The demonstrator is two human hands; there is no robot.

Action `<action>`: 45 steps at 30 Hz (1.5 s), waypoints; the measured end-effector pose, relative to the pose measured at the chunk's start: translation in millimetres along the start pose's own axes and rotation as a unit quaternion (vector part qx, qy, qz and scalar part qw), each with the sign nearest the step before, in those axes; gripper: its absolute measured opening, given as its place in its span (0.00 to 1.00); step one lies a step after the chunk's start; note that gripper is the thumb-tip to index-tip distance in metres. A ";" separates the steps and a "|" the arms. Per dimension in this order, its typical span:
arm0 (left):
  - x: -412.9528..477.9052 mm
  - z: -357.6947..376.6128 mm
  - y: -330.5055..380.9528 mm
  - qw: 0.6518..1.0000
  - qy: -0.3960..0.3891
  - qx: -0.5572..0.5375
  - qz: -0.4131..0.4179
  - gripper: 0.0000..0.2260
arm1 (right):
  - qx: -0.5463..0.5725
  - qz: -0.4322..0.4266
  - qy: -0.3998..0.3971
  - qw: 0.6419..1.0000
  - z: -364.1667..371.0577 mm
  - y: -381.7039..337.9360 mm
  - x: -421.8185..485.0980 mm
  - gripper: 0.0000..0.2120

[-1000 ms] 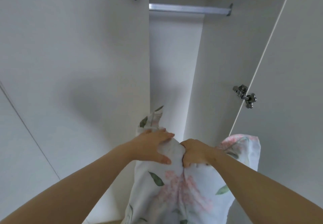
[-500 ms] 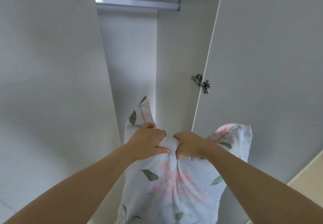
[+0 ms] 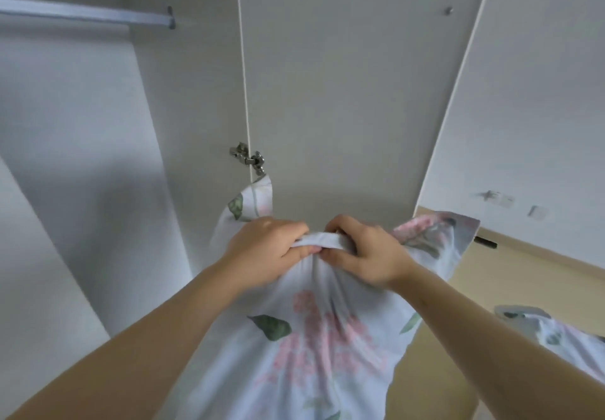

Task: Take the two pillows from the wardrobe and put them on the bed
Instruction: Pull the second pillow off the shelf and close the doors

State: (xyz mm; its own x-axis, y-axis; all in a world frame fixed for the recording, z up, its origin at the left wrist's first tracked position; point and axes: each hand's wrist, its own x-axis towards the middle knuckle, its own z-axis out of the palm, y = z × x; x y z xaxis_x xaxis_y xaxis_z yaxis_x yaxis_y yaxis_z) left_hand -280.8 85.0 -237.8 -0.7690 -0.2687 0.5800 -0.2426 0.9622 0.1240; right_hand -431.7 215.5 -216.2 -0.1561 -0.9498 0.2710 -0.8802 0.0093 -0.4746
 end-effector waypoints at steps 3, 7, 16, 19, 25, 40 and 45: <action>13.9 7.5 11.6 1.000 0.010 -0.011 0.027 0.25 | 0.066 -0.017 0.134 0.989 -13.5 12.6 -17.8 0.15; 31.4 20.6 25.0 0.999 0.023 -0.036 0.033 0.32 | 0.160 0.144 0.300 0.929 -45.4 37.3 -6.6 0.06; 51.4 51.0 52.0 0.999 0.039 -0.023 0.020 0.27 | 0.177 0.283 0.192 0.923 -74.3 76.8 31.6 0.21; 50.9 49.1 51.0 0.999 0.048 -0.001 0.007 0.28 | 0.185 0.270 0.165 0.931 -75.3 82.4 41.7 0.06; 41.2 33.6 43.0 0.996 0.064 0.047 -0.032 0.30 | 0.125 0.209 0.146 0.959 -78.6 87.0 41.7 0.08; -15.4 -55.0 25.2 0.984 0.050 0.168 0.003 0.30 | 0.128 -0.097 0.003 0.987 -32.5 4.0 23.6 0.08; -63.3 -97.3 20.7 0.974 0.051 0.214 -0.054 0.29 | 0.167 -0.133 -0.021 0.977 -1.9 -45.9 33.6 0.09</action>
State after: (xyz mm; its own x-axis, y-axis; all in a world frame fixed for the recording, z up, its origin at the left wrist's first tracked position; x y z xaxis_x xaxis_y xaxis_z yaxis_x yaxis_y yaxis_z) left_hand -179.6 126.4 -193.7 -0.6684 -0.3397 0.6617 -0.5596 0.8157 -0.1466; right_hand -397.4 183.7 -183.8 0.0834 -0.9166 0.3911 -0.6899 -0.3363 -0.6410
